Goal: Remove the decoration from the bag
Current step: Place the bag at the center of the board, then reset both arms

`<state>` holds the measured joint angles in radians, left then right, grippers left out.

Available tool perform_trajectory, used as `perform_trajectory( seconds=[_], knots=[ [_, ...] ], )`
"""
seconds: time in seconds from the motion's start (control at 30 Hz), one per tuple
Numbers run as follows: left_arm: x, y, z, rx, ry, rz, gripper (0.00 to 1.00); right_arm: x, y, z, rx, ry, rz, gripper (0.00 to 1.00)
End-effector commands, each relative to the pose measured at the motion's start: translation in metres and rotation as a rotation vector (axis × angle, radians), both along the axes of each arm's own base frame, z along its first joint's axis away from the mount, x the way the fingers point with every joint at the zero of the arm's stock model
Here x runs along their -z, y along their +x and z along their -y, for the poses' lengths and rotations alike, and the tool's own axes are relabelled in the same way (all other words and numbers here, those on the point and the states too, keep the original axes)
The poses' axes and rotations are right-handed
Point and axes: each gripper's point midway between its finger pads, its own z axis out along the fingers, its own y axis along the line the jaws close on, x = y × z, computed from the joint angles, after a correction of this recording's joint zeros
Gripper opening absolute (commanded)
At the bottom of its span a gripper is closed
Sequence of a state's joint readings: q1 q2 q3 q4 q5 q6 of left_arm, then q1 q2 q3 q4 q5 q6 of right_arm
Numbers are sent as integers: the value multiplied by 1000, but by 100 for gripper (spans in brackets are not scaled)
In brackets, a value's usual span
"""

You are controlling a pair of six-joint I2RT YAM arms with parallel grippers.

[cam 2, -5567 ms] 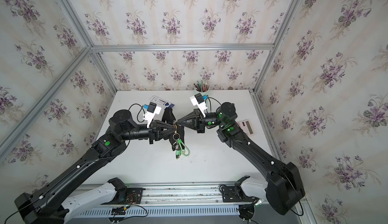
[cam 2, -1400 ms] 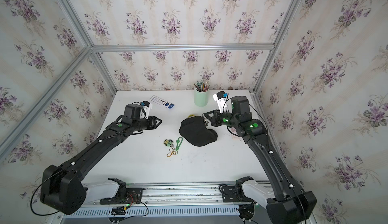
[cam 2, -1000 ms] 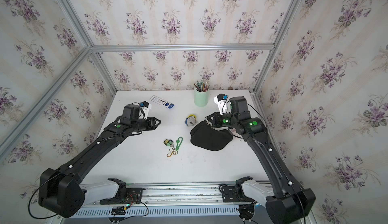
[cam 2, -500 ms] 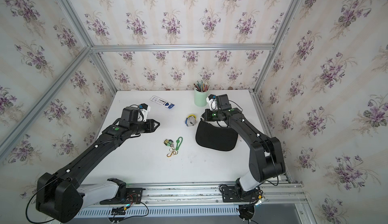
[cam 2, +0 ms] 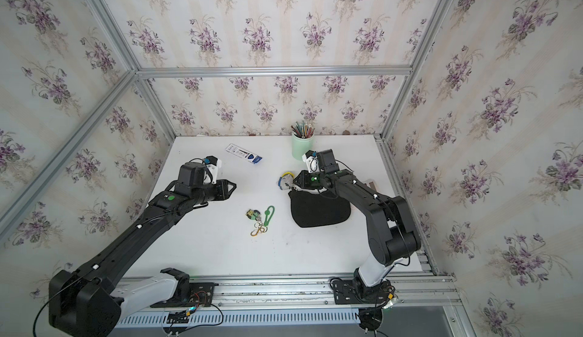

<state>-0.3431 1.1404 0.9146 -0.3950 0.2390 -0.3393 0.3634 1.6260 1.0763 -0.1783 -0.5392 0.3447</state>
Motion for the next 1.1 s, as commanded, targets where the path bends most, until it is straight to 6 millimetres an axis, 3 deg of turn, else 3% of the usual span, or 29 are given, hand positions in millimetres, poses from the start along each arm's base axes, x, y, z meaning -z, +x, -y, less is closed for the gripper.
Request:
perform_trajectory(
  seconds=[0.0,0.13,0.3,0.43,0.57,0.67,0.77,0.97,1.07],
  knots=[
    [-16,6,-12,-41,58,67,41,-33,8,0,10,20,94,46],
    [-35,13,-33,-129,126,159,41,-72,13,11,42,-15,230,60],
    [-52,21,-80,-331,272,295,44,-102,22,41,145,-109,407,68],
    [-49,24,-119,-501,408,387,60,-106,31,83,315,-243,542,82],
    [-29,32,-143,-596,534,471,81,-95,35,142,555,-376,677,97],
    [-3,46,-146,-568,619,532,86,-79,28,186,694,-447,773,100],
    [19,58,-152,-576,670,529,90,-61,20,216,782,-502,818,100],
    [47,71,-149,-544,675,617,96,-17,15,249,855,-547,809,100],
    [73,75,-148,-501,658,582,96,3,15,252,843,-501,784,100]
  ],
)
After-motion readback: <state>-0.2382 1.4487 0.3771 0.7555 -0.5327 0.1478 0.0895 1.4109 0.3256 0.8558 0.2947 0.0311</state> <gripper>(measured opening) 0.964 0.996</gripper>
